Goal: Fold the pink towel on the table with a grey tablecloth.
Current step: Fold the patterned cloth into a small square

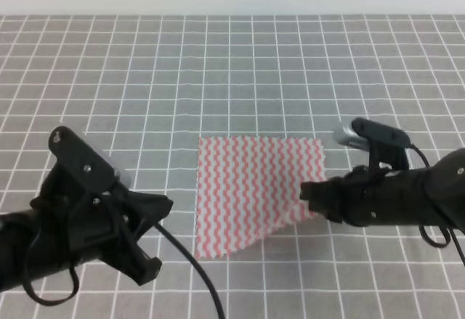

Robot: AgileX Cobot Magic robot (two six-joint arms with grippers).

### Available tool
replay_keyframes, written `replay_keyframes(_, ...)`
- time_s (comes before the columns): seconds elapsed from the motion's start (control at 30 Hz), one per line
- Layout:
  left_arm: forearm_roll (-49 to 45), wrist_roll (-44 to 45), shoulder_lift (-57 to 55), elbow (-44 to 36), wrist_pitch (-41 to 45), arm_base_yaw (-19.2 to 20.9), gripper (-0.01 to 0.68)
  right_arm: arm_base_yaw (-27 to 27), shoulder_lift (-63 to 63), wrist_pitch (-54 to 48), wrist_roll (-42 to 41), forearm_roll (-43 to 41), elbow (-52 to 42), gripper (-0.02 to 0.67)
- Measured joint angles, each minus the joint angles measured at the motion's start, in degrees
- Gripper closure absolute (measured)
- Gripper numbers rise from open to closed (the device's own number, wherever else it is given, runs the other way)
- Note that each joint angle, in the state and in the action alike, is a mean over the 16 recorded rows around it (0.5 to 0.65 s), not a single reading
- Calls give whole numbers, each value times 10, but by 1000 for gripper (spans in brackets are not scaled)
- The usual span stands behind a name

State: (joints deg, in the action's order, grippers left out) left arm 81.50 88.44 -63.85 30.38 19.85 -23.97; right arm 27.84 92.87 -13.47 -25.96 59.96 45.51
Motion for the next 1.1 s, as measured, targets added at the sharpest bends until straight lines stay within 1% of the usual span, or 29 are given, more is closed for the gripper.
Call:
replay_keyframes(0.17,60,85,-22,0,9,0,677,0,8,8,-1,-5,18,661)
replay_keyframes(0.43,163,257,-93,0,45,0,675,0,29,11,-7,-12,54,661)
replay_keyframes(0.57,191,331,-132,0,67,0,675,0,42,11,-11,-15,71,661)
replay_keyframes(0.73,204,393,-162,0,85,0,659,0,52,11,-14,-19,86,661)
replay_keyframes(0.87,204,420,-174,1,99,0,598,0,57,12,-14,-22,92,661)
replay_keyframes(1.1,204,479,-195,5,111,0,430,0,58,12,-15,-25,94,661)
